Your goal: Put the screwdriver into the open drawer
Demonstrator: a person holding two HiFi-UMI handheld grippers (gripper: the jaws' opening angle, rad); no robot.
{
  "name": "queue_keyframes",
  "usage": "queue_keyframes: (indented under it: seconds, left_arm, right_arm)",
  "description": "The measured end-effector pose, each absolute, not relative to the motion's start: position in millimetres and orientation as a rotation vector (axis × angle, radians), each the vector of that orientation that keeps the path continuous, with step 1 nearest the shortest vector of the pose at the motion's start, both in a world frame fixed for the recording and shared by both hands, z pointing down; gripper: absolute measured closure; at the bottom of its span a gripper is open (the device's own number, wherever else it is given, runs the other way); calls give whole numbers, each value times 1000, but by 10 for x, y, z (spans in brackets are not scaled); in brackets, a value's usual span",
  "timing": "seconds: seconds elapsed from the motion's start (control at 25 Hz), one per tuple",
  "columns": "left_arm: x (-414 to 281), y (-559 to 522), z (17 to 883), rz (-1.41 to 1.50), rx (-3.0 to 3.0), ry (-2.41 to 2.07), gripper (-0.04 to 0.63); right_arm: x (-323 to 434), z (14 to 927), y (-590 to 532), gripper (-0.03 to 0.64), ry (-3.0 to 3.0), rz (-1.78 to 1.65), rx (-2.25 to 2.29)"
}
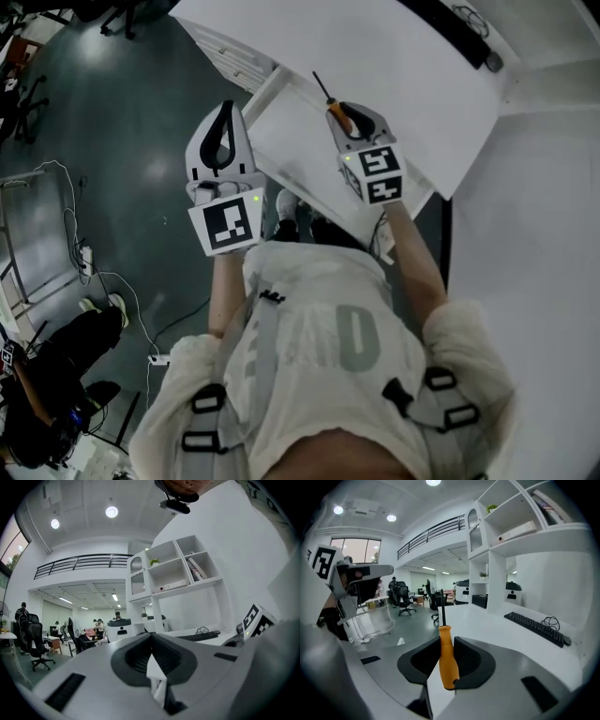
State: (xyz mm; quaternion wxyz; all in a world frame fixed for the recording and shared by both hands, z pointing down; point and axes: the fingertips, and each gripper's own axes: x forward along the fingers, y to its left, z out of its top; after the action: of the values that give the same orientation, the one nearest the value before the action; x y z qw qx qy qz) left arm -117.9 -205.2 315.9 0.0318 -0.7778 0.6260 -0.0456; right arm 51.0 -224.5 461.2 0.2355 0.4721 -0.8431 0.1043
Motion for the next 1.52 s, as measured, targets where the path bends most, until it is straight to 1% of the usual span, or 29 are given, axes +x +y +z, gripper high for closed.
queue_keyframes:
  seconds: [0.32, 0.92, 1.2, 1.52]
  left_arm:
    - [-1283, -2060, 3306, -166, -2390, 1993, 590]
    - [-1482, -1950, 3553, -254, -2337, 2100, 589]
    - [-1517, -1937, 3718, -306, -2334, 2129, 589]
    - [-1490, -1859, 3913, -368, -2354, 2145, 589]
  right_arm:
    - [463, 5304, -2158, 529, -2171, 342, 1102]
    - [618, 6330, -1900, 529, -1968, 432, 904]
    - [700, 6726, -1676, 529, -1881, 491, 816]
    - [824, 6998, -1529, 529, -1819, 472, 730]
